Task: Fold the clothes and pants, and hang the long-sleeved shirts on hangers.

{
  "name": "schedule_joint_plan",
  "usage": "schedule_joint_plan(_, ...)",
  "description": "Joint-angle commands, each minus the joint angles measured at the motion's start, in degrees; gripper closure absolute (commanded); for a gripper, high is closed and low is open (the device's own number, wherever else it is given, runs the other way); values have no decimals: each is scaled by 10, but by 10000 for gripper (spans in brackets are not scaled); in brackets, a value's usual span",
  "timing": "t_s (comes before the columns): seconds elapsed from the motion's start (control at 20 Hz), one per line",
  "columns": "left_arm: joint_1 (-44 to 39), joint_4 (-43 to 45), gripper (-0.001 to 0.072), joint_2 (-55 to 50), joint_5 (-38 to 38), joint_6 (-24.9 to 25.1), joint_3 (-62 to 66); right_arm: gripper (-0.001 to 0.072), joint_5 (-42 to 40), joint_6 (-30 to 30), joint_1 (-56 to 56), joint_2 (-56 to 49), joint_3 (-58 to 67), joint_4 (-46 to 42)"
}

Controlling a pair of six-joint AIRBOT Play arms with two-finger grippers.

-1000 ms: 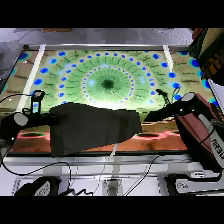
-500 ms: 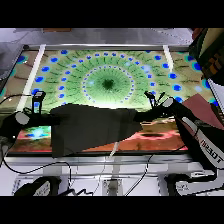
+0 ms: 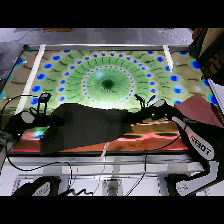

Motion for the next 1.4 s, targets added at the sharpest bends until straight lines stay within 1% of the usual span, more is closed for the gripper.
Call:
schedule_joint_plan(0.0,-9,-1,22,-4,14,0,17,690,2,-7,2,0,57,15)
schedule_joint_plan(0.05,-9,1,5,-3,12,0,32,690,6,0,-7,6,86,2)
schedule_joint_plan(0.1,-8,1,5,2,12,0,48,690,8,21,-20,14,116,-21)
schedule_joint_plan(0.25,-8,1,6,36,13,0,108,691,18,120,-79,54,201,-137)
schedule_joint_plan(0.35,-8,1,6,66,13,0,141,690,50,186,-140,86,254,-216)
schedule_joint_plan(0.45,-8,1,7,98,15,0,156,690,71,263,-214,125,296,-262)
schedule_joint_plan(0.55,-8,0,7,134,15,0,156,691,92,321,-290,169,324,-294)
schedule_joint_plan(0.65,-8,-1,7,162,16,0,156,690,132,372,-365,209,343,-345)
schedule_joint_plan(0.7,-8,-1,7,172,16,0,156,690,165,403,-403,227,347,-376)
schedule_joint_plan(0.8,-8,0,7,189,16,0,156,690,254,486,-475,254,348,-416)
schedule_joint_plan(0.9,-8,-1,7,198,16,0,156,690,354,496,-535,269,348,-433)
schedule_joint_plan(1.0,-8,-1,7,200,16,0,156,690,449,495,-581,274,348,-478)
schedule_joint_plan(1.15,-8,-1,7,200,15,0,156,690,451,482,-615,294,347,-563)
schedule_joint_plan(1.25,-8,-1,7,200,15,0,156,690,451,418,-615,296,346,-630)
schedule_joint_plan(1.3,-8,-1,7,200,15,0,156,690,451,401,-615,296,346,-668)
schedule_joint_plan(1.35,-8,-1,8,200,15,0,156,690,451,403,-615,296,346,-690)
